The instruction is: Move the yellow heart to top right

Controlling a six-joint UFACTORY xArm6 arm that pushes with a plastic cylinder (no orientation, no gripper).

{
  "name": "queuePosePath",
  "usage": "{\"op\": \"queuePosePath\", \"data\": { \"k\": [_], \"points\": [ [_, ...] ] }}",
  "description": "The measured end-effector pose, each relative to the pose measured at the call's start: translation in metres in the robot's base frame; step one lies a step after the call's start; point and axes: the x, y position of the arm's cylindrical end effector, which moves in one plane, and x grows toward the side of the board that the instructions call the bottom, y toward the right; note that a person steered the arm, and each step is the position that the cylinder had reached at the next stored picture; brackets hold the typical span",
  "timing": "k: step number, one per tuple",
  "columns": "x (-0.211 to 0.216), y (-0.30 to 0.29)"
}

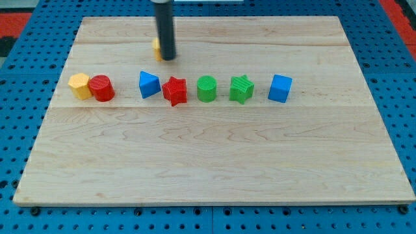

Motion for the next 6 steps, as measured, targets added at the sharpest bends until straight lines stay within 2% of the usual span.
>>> {"op": "queuePosePath", "data": {
  "k": [1,2,3,4,6],
  "points": [
    [-0.03,-0.066],
    [-0.028,-0.074],
    [-0.017,-0.01],
    [-0.035,0.002],
    [-0.056,-0.1]
  ]
}}
